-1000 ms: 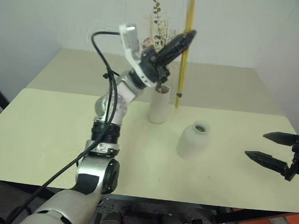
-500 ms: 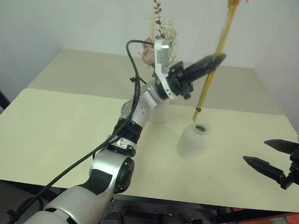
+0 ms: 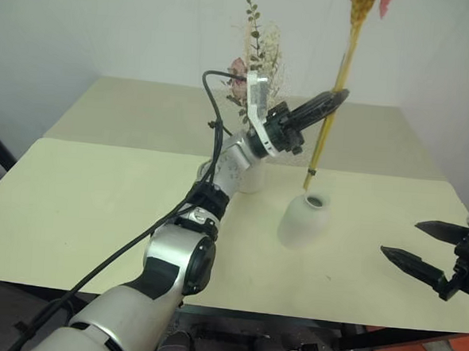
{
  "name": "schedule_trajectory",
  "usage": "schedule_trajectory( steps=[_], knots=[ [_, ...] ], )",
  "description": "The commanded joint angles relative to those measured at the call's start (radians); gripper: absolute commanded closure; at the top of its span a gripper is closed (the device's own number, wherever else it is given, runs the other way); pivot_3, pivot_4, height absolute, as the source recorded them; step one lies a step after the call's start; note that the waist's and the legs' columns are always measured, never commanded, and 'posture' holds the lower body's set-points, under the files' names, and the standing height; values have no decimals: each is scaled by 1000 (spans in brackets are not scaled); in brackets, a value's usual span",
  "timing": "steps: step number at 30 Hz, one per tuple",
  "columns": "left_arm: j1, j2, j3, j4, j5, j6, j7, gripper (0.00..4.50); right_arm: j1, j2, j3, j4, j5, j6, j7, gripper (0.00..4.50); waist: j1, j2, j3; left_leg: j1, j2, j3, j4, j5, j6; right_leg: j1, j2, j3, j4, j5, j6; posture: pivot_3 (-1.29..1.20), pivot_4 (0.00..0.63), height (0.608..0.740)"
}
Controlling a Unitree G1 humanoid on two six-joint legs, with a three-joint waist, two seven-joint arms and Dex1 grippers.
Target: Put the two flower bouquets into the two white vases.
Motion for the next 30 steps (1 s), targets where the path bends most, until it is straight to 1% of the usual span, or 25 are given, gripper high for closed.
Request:
schedule_trajectory(
  steps=[1,7,10,13,15,17,22,30],
  knots=[
    [-55,-85,2,-51,-27,40,-17,4469,24,5,-70,-20,4,6,-8,0,0,0,0,0,0,0,0,0,0,0,0,0,0,0,0,0,150,740],
    [-39,-96,-39,-101,-9,54,-37,4469,62,9,-89,-25,2,2,-15,0,-2,0,0,0,0,0,0,0,0,0,0,0,0,0,0,0,150,740],
    [-36,-82,-58,-199,-24,65,-48,4469,68,11,-93,-31,8,6,-22,0,-2,0,0,0,0,0,0,0,0,0,0,0,0,0,0,0,150,740],
    [-34,-70,-58,-312,-73,121,-38,4469,78,16,-93,-33,11,3,-27,0,-2,0,0,0,0,0,0,0,0,0,0,0,0,0,0,0,150,740],
    [-27,-67,-72,-326,-68,117,-44,4469,77,15,-86,-26,8,-2,-31,0,-1,0,0,0,0,0,0,0,0,0,0,0,0,0,0,0,150,740],
    [-22,-72,-85,-285,-40,79,-53,4469,65,10,-71,-16,7,-6,-38,0,0,0,0,1,0,0,0,0,0,1,0,0,0,-1,-1,0,150,740],
    [-52,-84,-92,-113,29,-51,-63,4469,36,5,-49,-6,16,-7,-52,0,-2,0,0,1,-1,0,1,0,0,1,0,1,0,-3,-5,0,150,740],
    [-113,-107,-51,59,41,-124,-92,4469,50,23,-74,-32,23,14,-63,0,0,0,0,-1,-1,-1,0,0,0,0,0,1,-1,-1,1,0,150,740]
  ],
)
